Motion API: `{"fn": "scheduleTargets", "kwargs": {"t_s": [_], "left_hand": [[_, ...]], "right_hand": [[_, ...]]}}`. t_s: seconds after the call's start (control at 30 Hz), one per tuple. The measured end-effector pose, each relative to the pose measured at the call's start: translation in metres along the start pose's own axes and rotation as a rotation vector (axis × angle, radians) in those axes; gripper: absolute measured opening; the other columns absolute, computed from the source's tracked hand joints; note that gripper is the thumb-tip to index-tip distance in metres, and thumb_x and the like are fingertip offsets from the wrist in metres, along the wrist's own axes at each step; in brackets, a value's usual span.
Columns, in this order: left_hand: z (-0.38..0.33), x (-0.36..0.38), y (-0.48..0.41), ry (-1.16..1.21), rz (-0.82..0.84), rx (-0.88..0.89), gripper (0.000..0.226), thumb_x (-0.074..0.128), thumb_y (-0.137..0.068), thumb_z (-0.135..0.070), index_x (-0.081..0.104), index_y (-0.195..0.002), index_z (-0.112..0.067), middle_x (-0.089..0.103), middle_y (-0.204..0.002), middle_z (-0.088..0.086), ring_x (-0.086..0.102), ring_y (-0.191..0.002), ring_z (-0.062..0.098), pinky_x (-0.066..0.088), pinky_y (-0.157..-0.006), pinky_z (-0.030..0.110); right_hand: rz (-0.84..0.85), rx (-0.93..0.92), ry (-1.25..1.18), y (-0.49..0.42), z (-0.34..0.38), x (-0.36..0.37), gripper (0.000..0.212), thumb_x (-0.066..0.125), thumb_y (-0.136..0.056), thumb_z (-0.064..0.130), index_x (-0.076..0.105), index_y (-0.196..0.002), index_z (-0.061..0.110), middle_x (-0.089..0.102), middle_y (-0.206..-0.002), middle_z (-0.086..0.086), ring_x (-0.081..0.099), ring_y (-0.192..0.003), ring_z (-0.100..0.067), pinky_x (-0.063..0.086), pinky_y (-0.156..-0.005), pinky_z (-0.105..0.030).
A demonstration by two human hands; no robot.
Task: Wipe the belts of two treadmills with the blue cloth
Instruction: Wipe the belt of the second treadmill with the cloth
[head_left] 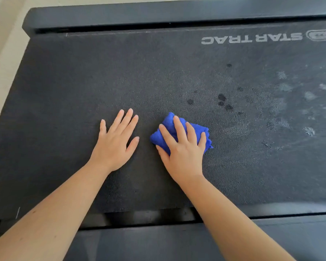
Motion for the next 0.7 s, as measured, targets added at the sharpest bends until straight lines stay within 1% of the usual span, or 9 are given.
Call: {"fn": "scheduleTargets", "kwargs": {"t_s": [0.1,0.17,0.27,0.33,0.4,0.5,0.57,0.63,0.7], "left_hand": [[-0.002,-0.004,0.002,0.024,-0.052,0.009,0.064,0.016,-0.091,-0.044,0.029,-0.145,-0.013,0.02,-0.154,0.003,0.016,-0.142,0.022,0.021,-0.103,0.064],[-0.004,-0.006,0.004,0.047,-0.071,-0.005,0.059,0.024,-0.094,-0.04,0.031,-0.144,-0.01,0.023,-0.153,0.006,0.019,-0.141,0.025,0.021,-0.103,0.063],[-0.011,-0.006,-0.001,0.042,-0.05,-0.072,0.053,0.037,-0.097,-0.027,0.029,-0.143,-0.002,0.02,-0.154,0.012,0.014,-0.142,0.03,0.019,-0.108,0.058],[-0.025,-0.008,-0.003,0.028,-0.046,-0.067,0.054,0.038,-0.096,-0.027,0.03,-0.14,0.003,0.021,-0.152,0.018,0.014,-0.141,0.032,0.016,-0.11,0.054],[-0.042,-0.005,-0.003,0.001,-0.038,-0.013,0.054,0.033,-0.097,-0.027,0.026,-0.142,0.002,0.017,-0.154,0.016,0.01,-0.143,0.029,0.013,-0.111,0.051],[-0.047,0.001,-0.003,0.046,-0.032,-0.014,0.055,0.03,-0.098,-0.026,0.018,-0.146,-0.002,0.007,-0.156,0.011,0.004,-0.144,0.023,0.011,-0.112,0.049],[-0.046,0.002,-0.002,0.06,-0.038,-0.018,0.055,0.032,-0.099,-0.025,0.017,-0.146,-0.002,0.006,-0.156,0.011,0.003,-0.144,0.023,0.01,-0.112,0.049],[-0.046,-0.001,-0.002,0.083,-0.064,0.001,0.054,0.038,-0.098,-0.022,0.022,-0.144,0.0,0.011,-0.155,0.013,0.008,-0.144,0.025,0.013,-0.111,0.052],[-0.047,-0.002,0.0,0.106,-0.078,0.007,0.053,0.042,-0.096,-0.019,0.027,-0.143,0.002,0.016,-0.154,0.015,0.012,-0.143,0.027,0.016,-0.109,0.054]], "right_hand": [[0.025,-0.106,-0.018,0.005,0.002,0.0,0.046,0.043,-0.082,0.049,0.064,-0.118,0.03,0.055,-0.133,-0.006,0.057,-0.112,-0.033,0.04,-0.088,-0.062],[0.032,-0.119,-0.007,0.011,-0.026,-0.007,0.044,0.044,-0.083,0.05,0.064,-0.117,0.03,0.056,-0.131,-0.005,0.057,-0.11,-0.032,0.041,-0.087,-0.061],[0.024,0.097,0.07,0.035,-0.108,-0.026,0.046,0.045,-0.083,0.049,0.063,-0.119,0.028,0.054,-0.133,-0.007,0.055,-0.111,-0.034,0.039,-0.086,-0.063],[0.014,0.232,0.093,0.055,-0.152,-0.041,0.048,0.045,-0.082,0.049,0.063,-0.12,0.026,0.053,-0.135,-0.009,0.053,-0.114,-0.037,0.037,-0.086,-0.066],[0.014,0.343,0.088,0.068,-0.167,-0.047,0.05,0.043,-0.081,0.05,0.064,-0.119,0.025,0.052,-0.135,-0.01,0.051,-0.115,-0.039,0.034,-0.087,-0.069],[-0.033,0.456,0.064,0.07,-0.132,-0.047,0.049,0.043,-0.079,0.05,0.066,-0.116,0.026,0.054,-0.133,-0.01,0.053,-0.114,-0.039,0.034,-0.087,-0.07],[-0.026,0.382,0.043,0.068,-0.081,-0.039,0.048,0.045,-0.077,0.049,0.066,-0.115,0.029,0.054,-0.133,-0.007,0.054,-0.114,-0.036,0.036,-0.087,-0.067],[0.003,0.272,0.037,0.067,-0.028,-0.029,0.048,0.045,-0.075,0.049,0.064,-0.116,0.032,0.054,-0.134,-0.005,0.054,-0.114,-0.034,0.037,-0.089,-0.064],[0.032,0.188,0.037,0.068,0.003,-0.023,0.049,0.044,-0.076,0.05,0.064,-0.117,0.034,0.054,-0.135,-0.003,0.056,-0.114,-0.032,0.037,-0.09,-0.064]]}}
Point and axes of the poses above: each hand's wrist, its own y-axis away from the middle knuckle, its own x-axis out of the palm, z = x × y, the point moved 9 cm from there along -y, towards the middle knuckle
